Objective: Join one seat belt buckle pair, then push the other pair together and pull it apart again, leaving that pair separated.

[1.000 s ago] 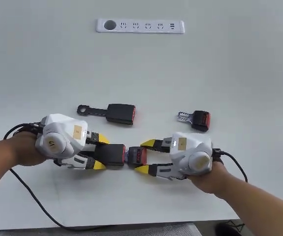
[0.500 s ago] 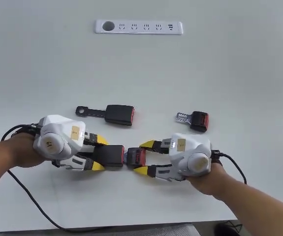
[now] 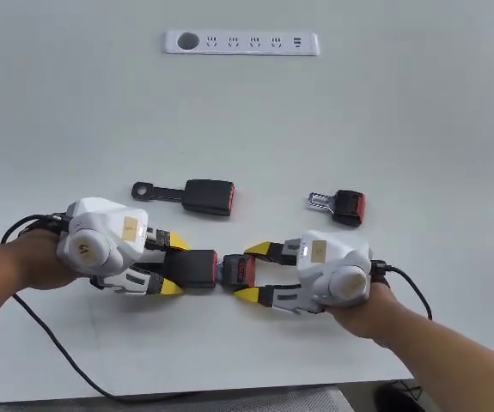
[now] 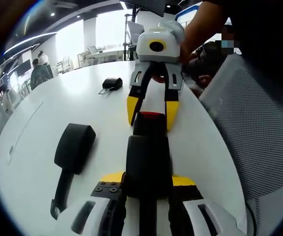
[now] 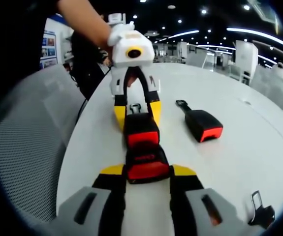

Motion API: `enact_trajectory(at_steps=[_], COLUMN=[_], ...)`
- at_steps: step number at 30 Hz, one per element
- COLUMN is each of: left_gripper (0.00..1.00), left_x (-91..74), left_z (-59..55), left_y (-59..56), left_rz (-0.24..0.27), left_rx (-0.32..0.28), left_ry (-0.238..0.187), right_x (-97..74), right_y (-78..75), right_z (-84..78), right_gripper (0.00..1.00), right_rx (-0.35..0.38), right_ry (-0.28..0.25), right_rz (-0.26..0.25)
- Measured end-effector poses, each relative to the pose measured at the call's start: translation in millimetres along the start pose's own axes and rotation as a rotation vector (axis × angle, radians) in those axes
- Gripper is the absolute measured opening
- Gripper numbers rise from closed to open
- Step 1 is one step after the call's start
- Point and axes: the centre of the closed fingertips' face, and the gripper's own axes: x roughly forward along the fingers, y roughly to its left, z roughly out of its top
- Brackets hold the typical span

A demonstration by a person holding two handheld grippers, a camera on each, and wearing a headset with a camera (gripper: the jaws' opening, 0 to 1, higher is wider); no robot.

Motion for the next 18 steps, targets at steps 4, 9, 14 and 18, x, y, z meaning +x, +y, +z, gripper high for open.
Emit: enact_trajectory(at_steps=[4, 9, 14, 18], left_gripper=[0.33, 0.34, 0.34, 0.34], left_x=[0.6, 1.4, 1.4, 2.7], left_z=[-1.5, -0.1, -0.2, -0.5], left_y=[0.6, -0.3, -0.5, -0.3], left_rz=[-0.003, -0.001, 0.002, 0.008], left_rx=[0.006, 0.008, 0.028, 0.026], left_ry=[0.009, 0.027, 0.063, 0.101], right_x=[0.1, 0.5, 0.7, 1.9], right_y=[0.8, 1.0, 1.5, 1.4], right_z=[0.2, 0.1, 0.5, -3.9], right_gripper=[0.34, 0.34, 0.35, 0.36], right_rx=[0.000, -0.009, -0.008, -0.055], right_ry=[0.004, 0.015, 0.039, 0.102], right_rz=[0.002, 0.002, -0.002, -0.031])
